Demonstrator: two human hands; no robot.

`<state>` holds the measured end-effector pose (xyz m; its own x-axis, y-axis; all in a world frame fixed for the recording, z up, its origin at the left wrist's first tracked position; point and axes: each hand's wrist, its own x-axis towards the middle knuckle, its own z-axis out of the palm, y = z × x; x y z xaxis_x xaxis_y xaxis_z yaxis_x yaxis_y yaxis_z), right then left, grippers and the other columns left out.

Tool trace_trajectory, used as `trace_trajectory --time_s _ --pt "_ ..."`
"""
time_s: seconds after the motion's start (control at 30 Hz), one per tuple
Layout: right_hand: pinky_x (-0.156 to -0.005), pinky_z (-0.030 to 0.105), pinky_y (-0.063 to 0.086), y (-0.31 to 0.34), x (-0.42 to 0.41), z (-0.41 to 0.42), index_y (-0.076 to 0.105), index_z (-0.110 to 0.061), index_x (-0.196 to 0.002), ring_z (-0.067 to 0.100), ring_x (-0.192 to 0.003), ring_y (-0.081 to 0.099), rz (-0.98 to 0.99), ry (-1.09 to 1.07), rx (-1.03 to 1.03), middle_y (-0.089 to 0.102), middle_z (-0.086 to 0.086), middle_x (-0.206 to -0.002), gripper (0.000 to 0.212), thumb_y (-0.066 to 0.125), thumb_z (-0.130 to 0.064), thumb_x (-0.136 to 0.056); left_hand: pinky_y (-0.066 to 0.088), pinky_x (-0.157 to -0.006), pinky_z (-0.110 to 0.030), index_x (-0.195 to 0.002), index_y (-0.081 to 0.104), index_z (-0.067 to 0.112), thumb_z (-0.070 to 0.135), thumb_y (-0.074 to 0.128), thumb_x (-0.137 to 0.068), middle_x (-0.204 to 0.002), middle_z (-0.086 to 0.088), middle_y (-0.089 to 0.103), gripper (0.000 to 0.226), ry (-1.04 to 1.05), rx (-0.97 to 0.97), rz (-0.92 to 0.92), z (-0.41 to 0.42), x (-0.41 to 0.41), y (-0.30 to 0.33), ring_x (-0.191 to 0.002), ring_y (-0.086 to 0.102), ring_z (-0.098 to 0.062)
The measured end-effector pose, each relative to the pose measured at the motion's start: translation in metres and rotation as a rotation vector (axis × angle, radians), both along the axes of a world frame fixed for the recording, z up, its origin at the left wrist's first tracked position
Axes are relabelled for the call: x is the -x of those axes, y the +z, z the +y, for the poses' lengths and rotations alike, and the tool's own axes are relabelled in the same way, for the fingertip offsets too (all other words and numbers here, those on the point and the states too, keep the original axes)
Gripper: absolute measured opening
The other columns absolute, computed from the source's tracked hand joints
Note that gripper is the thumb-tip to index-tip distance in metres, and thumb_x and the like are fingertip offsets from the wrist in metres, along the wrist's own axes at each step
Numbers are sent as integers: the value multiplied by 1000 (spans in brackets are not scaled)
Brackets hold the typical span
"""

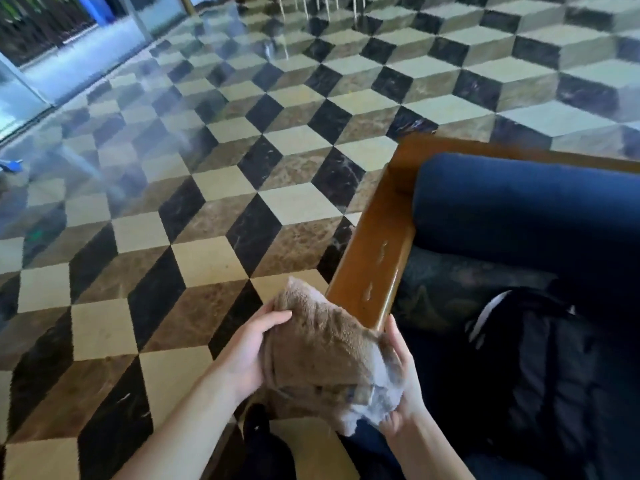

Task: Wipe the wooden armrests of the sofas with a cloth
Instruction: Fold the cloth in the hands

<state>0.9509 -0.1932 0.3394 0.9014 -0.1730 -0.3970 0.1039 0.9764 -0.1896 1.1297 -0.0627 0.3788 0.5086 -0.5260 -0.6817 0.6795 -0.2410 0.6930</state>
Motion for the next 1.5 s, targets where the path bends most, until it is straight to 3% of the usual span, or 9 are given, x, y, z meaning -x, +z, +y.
trace_trajectory --time_s 0.23,0.53,0.7,0.8,0.9,1.03,1.1,1.3,1.5 --pt "-78 49 64 -17 -68 42 78 -10 -116 40 -106 76 323 -198 329 76 25 -119 72 99 -44 -57 62 -87 -43 -125 74 22 19 58 -101 -127 -16 73 29 -273 -30 29 7 -100 -34 -116 71 -34" --pt "-93 34 60 38 -202 109 75 -17 -127 26 -118 73 170 -14 485 76 13 -126 46 80 -43 -90 63 -75 -38 -121 75 28 17 61 -98 -121 -13 76 29 -397 96 81 65 -265 1 -107 75 -30" --pt "-91 48 61 51 -261 131 80 -11 -119 35 -112 75 19 -347 248 77 17 -122 75 95 -60 -64 65 -71 -43 -108 81 32 22 66 -89 -115 -11 78 26 -349 203 205 61 -288 13 -97 78 -30" --pt "-99 49 56 48 -293 139 80 -9 -111 31 -112 75 -40 -534 77 78 13 -116 61 87 -60 -77 65 -72 -44 -113 79 31 23 66 -90 -116 -12 78 28 -371 226 207 50 -293 14 -99 78 -30" --pt "-91 44 59 35 -310 128 77 -18 -93 24 -95 76 82 -715 99 78 5 -98 39 77 -57 -88 64 -72 -40 -116 77 31 23 61 -99 -118 -10 78 25 -432 176 147 37 -305 7 -103 77 -29" --pt "-107 56 49 17 -317 101 72 -10 -105 34 -107 67 218 -774 295 71 16 -111 40 83 -40 -80 58 -95 -47 -116 77 31 20 60 -100 -124 -11 76 26 -561 131 -23 5 -330 -6 -116 72 -31" --pt "-107 59 47 3 -314 79 69 -6 -110 40 -111 64 289 -806 388 69 21 -115 41 78 -33 -80 60 -93 -44 -118 76 33 22 61 -96 -123 -10 76 28 -648 136 -116 -24 -343 -10 -115 72 -29" --pt "-104 57 54 -1 -313 14 68 -2 -131 50 -124 63 230 -599 304 67 30 -132 50 74 -22 -86 47 -112 -46 -144 57 29 28 56 -103 -138 2 67 41 -905 -104 -497 -121 -352 -30 -126 63 -20" --pt "-83 46 62 -26 -283 -27 76 1 -118 42 -97 75 382 -646 18 74 28 -118 46 76 -14 -74 61 -74 -34 -126 63 30 27 53 -107 -116 -8 71 22 -1024 -292 -505 -213 -335 -52 -99 73 -25"
